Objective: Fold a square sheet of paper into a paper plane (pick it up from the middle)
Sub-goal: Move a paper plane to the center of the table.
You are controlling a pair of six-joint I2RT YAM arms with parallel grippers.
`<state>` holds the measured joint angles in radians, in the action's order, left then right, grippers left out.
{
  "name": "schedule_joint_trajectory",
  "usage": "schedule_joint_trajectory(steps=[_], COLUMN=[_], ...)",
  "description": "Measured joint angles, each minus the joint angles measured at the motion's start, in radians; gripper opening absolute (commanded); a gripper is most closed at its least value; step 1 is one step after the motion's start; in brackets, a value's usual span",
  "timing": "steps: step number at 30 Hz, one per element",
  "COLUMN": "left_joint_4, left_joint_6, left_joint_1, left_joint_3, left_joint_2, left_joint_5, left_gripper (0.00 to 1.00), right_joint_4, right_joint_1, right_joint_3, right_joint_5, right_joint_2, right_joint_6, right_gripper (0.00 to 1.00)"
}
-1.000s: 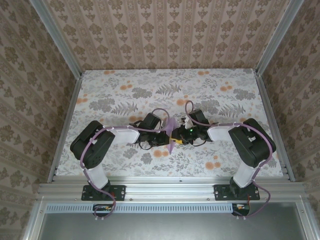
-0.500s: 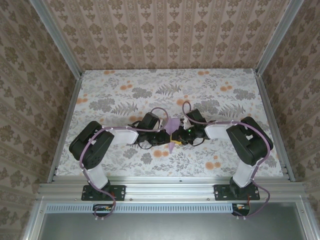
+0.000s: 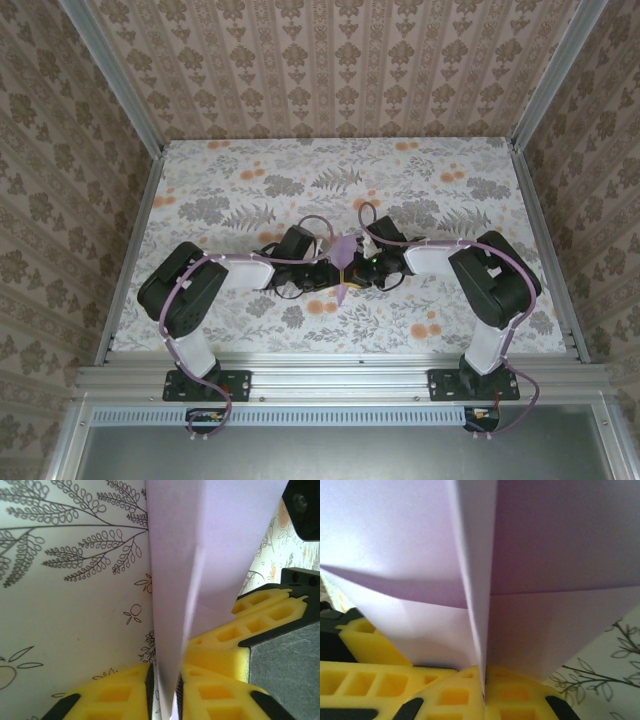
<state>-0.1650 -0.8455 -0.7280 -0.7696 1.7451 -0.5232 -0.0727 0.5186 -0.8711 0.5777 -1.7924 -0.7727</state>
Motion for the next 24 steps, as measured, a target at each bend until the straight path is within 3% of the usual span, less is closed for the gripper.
schedule_joint_trajectory(steps=[8,14,24], left_joint_4=[0.029,0.111,0.235], left_joint_6=[0.012,0.065,0.141], left_joint_1=[0.043,0.102,0.193], left_joint_3=[0.011,0.013,0.038], left_joint_2=[-0.051,-0.177,-0.258], left_joint_5=[-0.017,-0.02,-0.021], left_gripper=[0.43,0.46,0.48], right_joint_4=[-0.348,-0.577,-0.711], right_joint_1=[0.013,0.046,0.128], right_joint_3=[-0.154,-0.244,-0.332], right_joint_5=[-0.188,-0.351,-0.498], right_joint_2=[0.053,0.058,-0.036], right_joint_6=[0.18,0.297,0.376], right_gripper=[0.02,0.03,0.09])
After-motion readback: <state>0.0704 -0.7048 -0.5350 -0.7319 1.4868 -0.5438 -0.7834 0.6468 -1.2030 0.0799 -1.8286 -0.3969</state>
